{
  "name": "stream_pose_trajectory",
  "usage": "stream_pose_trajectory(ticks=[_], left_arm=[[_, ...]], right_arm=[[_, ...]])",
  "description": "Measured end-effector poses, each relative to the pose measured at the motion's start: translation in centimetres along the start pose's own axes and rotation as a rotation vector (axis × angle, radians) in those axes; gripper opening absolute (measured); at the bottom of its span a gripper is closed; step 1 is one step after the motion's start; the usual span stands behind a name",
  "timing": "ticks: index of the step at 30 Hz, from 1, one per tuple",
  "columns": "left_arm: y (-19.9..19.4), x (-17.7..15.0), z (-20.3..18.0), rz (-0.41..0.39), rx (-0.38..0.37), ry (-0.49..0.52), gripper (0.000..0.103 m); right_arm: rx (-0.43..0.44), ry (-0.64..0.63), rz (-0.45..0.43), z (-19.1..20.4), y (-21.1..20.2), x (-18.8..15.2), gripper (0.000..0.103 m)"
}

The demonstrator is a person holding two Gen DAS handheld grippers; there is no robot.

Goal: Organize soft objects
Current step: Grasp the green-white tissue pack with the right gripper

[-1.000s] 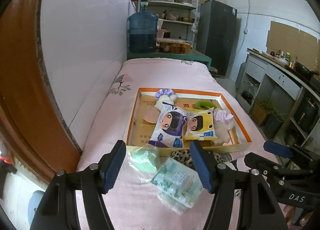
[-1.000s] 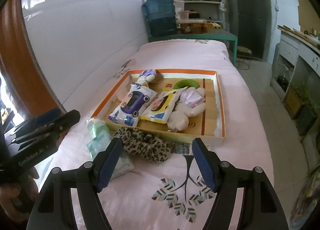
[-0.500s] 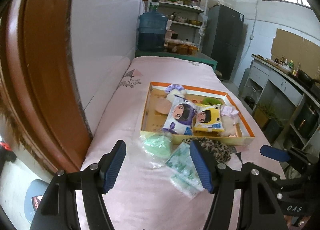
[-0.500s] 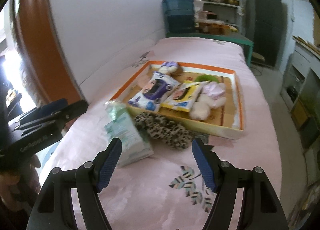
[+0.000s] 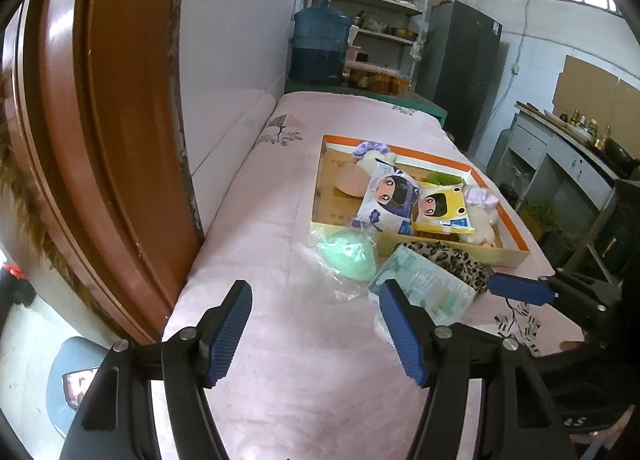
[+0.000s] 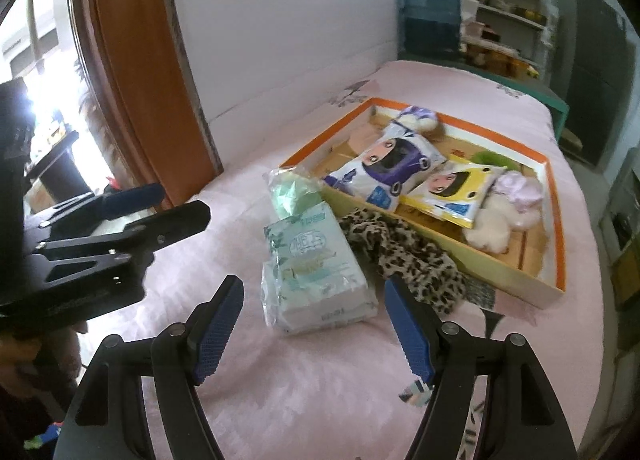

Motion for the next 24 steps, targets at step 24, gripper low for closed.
stream_pose_trajectory(ticks=[24], left_arm=[[2.3, -0.1, 0.9, 0.028, -0.082, 0.019, 0.066]], right_arm=[[0.058, 0.023, -0.012, -0.5, 1.0, 1.7, 0.049]])
Point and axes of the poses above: each gripper's, at about its wrist camera, not at the fingertips, and y roughly the way its jaws point, z to its left, x to its top, the point moved 1 cm from there along y, roughly the way its jaws point, and after that the axes turned 12 degrees about z, right-handed, at the moved point
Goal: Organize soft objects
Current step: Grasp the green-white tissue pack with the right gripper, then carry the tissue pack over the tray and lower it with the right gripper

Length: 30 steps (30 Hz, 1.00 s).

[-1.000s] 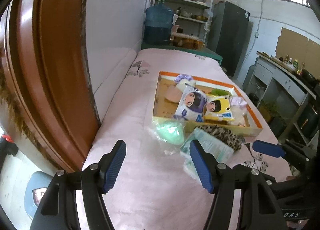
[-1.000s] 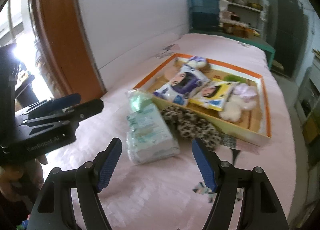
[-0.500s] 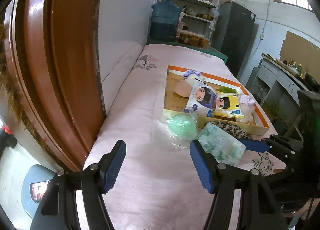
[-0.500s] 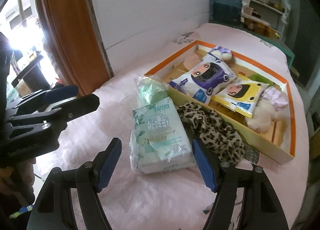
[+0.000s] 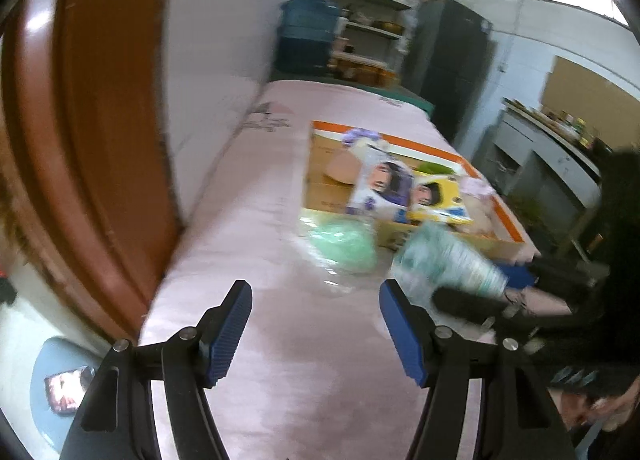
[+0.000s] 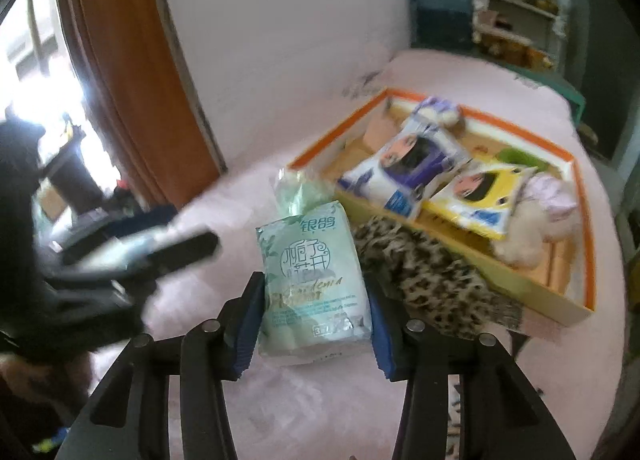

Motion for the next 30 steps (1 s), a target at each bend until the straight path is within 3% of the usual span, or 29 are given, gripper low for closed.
stream_pose_trajectory(ticks=[4, 9, 13, 18, 28, 30], left_arm=[[1.1, -0.3, -1.9, 0.025, -0.080, 0.119, 0.066], [2.8, -0.7, -4.9, 0.066, -0.146, 0.336, 0.066], [4.1, -0.3, -5.4, 0.089, -0.176, 0.425, 0.066], [5.5, 0.5, -5.9, 0.159, -0.298, 0.488, 0.067], [7.7, -0.1, -7.8, 0.242, -0.268, 0.588, 0.067], [7.5, -0.3, -7.9, 0.235, -0.252, 0.589, 0.055]], right_arm=[[0.019, 0.075, -0.084, -1.0, -3.3, -0.8, 0.049], [0.055, 0.139, -0.095, -2.5, -5.2, -2.7, 0.049], [0.039, 0.178, -0.100, -3.4, -5.8, -4.0, 0.049], [0.047, 0.245, -0.108, -4.6, -6.2, -5.1, 0.049], [0.051, 0.288, -0.112, -5.3, -6.3, -5.7, 0.049], [0.051, 0.289, -0.108, -5.3, -6.1, -5.7, 0.049]])
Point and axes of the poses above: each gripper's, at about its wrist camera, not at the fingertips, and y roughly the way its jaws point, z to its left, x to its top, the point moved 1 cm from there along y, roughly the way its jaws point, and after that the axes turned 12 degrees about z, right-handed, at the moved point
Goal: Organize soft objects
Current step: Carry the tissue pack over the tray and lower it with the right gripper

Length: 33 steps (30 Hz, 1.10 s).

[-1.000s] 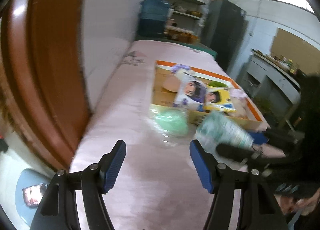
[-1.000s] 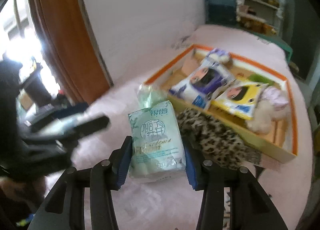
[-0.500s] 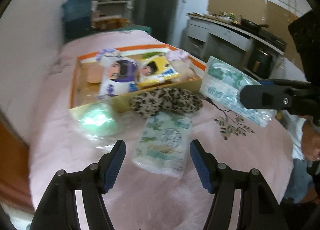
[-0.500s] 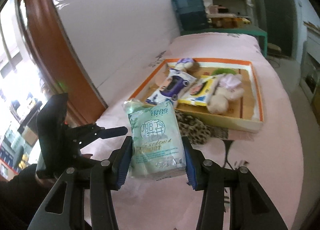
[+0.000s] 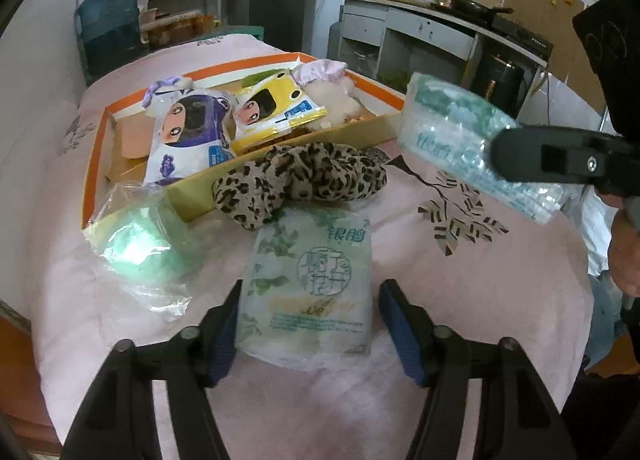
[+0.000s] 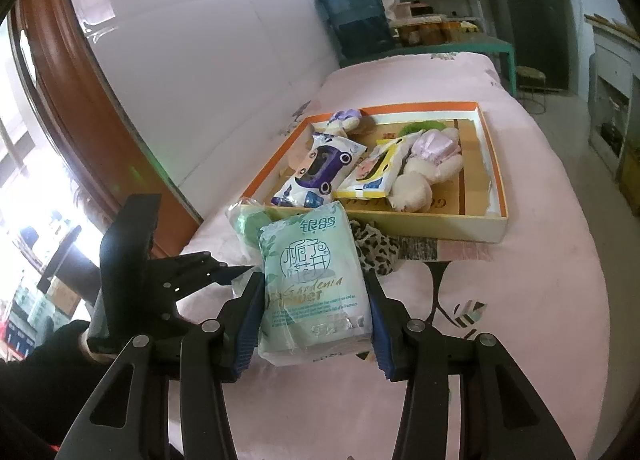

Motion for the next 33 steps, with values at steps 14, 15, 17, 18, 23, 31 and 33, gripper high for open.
stream_pose_trajectory(ticks=[14, 15, 17, 18, 23, 31, 33], left_arm=[[-3.2, -1.1, -1.4, -0.082, 0.017, -0.150, 0.052], [-3.7, -1.1, -1.5, -0.090, 0.032, -0.164, 0.052], [-4.7, -1.2, -1.6, -0.113, 0.071, -0.209, 0.053], [-5.1, -1.3, -1.5, -0.122, 0.081, -0.226, 0.053], [-7.1, -1.3, -0.8, -0.161, 0.133, -0.337, 0.053], [-9.4, 0.7, 0.6, -0.230, 0.190, -0.447, 0.053], [-9.8, 1.3, 0.9, -0.241, 0.201, -0.462, 0.053]], right_arm=[[0.005, -0.008, -0.004, 0.6, 0.1, 0.0, 0.049], [0.003, -0.006, -0.010, 0.7, 0.0, 0.1, 0.049], [-0.017, 0.003, -0.037, 0.7, -0.5, 0.1, 0.049], [-0.027, 0.006, -0.044, 0.8, -0.8, 0.2, 0.049], [-0.089, 0.040, -0.081, 0.7, -1.7, 0.6, 0.049], [-0.113, 0.104, -0.091, -0.2, -2.0, 1.8, 0.049], [-0.116, 0.113, -0.094, -0.3, -2.1, 2.0, 0.049]])
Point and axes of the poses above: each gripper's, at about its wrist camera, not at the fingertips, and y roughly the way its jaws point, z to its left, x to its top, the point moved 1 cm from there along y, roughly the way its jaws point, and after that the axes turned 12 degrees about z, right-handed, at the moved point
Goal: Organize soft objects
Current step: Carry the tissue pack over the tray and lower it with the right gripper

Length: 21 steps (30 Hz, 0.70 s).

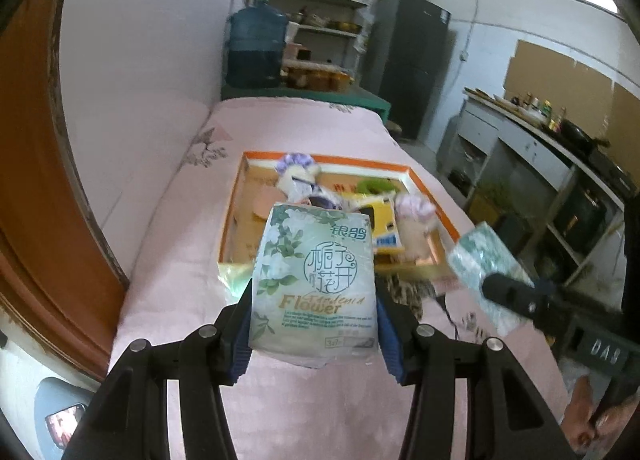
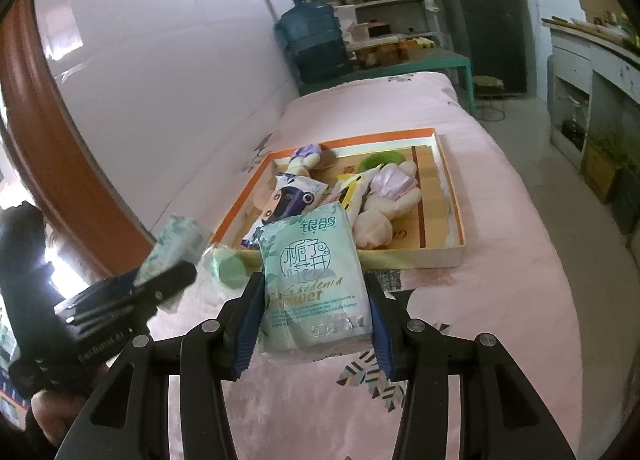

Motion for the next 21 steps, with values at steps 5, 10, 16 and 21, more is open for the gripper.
stream_pose_trajectory(ticks=[5, 10, 16, 21], left_arm=[[-0.3, 1.7, -0.3, -0.023, 0.038, -0.037, 0.053], [-0.1, 2.7, -0.5, -0.032, 0.055, -0.059, 0.053], [0.1, 3.9, -1.2, -0.043, 0.087, -0.073, 0.052], [0.5, 4.9, -1.2, -0.053, 0.112, -0.084, 0.053]], right_arm=[[-0.007, 0.011, -0.009, -0.1, -0.2, 0.8, 0.049], [-0.012, 0.007, -0.024, 0.0, -0.3, 2.0, 0.049], [-0.015, -0.002, -0.050, 0.4, -0.6, 3.5, 0.049], [-0.017, -0.005, -0.075, 0.6, -0.9, 4.8, 0.049]])
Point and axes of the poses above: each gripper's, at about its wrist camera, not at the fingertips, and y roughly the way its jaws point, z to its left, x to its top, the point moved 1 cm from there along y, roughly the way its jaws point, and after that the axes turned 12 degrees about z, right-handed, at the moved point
